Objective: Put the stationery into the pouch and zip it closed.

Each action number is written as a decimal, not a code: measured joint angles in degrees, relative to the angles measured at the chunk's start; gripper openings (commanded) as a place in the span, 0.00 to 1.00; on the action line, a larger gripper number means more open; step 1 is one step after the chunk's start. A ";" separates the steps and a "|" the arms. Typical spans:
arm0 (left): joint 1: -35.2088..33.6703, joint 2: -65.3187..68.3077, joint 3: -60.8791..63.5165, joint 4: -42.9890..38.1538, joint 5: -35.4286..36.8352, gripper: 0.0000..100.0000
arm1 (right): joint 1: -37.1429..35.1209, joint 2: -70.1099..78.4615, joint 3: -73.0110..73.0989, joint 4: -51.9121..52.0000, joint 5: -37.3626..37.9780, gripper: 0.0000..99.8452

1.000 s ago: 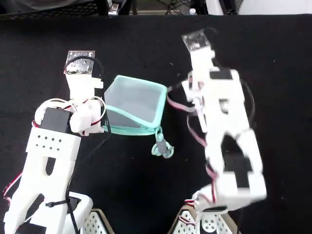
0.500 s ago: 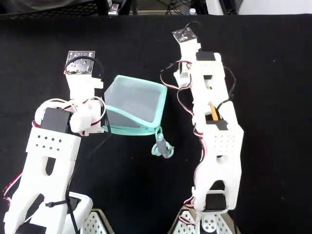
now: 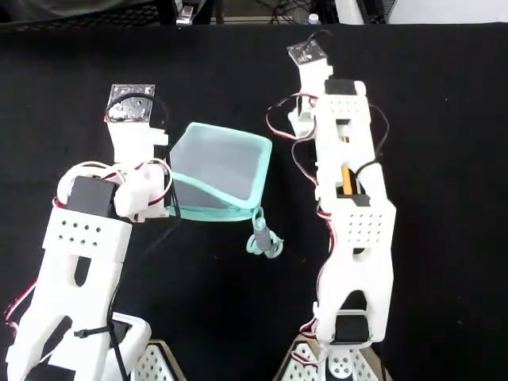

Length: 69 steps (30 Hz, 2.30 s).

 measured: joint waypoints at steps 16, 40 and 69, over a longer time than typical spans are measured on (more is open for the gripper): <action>-0.09 0.00 1.93 -2.64 0.00 0.03 | 2.99 7.12 -10.81 2.37 0.09 0.21; -0.09 0.00 1.93 -2.64 0.00 0.03 | 2.02 18.90 -25.76 8.44 0.09 0.17; -0.09 -0.09 3.34 -4.84 0.00 0.03 | 6.59 19.60 -43.69 28.57 0.26 0.01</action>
